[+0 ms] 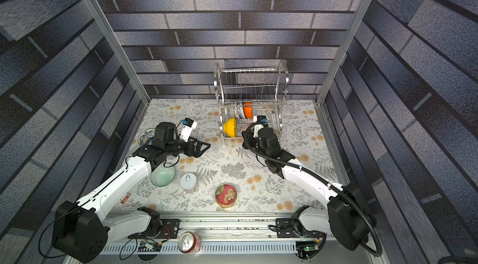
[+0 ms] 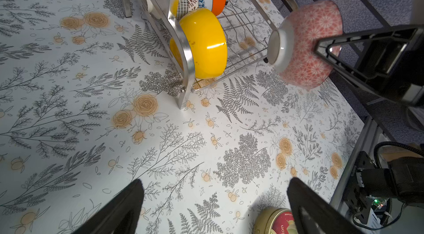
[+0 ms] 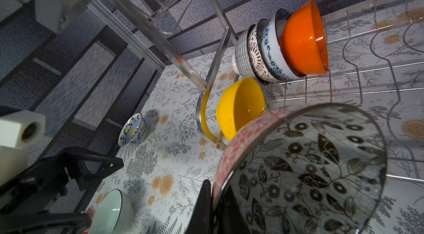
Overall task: Load bowls into a dish rack
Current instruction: Pick up the bowl from the center of the table, then place the bowl in the dish rack.
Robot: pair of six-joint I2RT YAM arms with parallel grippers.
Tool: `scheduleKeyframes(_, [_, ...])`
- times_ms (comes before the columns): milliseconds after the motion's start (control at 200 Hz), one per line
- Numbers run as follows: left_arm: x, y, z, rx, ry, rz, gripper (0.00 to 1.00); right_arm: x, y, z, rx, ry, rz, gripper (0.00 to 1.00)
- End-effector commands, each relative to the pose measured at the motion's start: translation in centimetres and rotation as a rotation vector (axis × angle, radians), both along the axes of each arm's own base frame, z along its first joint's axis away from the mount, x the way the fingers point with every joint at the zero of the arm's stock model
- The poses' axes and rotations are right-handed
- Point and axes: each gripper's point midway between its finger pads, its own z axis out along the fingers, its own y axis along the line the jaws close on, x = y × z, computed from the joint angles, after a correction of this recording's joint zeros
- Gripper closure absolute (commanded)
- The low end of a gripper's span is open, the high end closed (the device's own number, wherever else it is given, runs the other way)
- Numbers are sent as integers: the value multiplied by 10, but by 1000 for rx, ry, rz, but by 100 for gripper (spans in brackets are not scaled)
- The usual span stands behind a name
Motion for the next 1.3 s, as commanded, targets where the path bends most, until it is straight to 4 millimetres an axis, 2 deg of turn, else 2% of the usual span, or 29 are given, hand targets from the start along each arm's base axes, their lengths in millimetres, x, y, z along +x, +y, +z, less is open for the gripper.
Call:
scheduleKeyframes(0, [-5,-7,6,-25,-47,-51,0,18,-7,37,215,-86,-79,98])
scheduleKeyframes(235, [-5,-11,11,-60,-69,-63,0,35,-20,40,418,-73,-143,98])
scheduleKeyframes(556, [-4,-13,11,-69,-85,-65,0,55,-28,33,609,-21,-167,98])
scheduleKeyframes(792, [-6,-15,9,-66,-88,-77,0,74,-22,32,737,5,-114,98])
scheduleKeyframes(1062, [-5,-14,6,-53,-86,-81,0,91,-7,26,781,40,-45,97])
scheduleKeyframes(1298, [-2,-13,2,-45,-78,-78,0,102,1,12,806,83,-9,97])
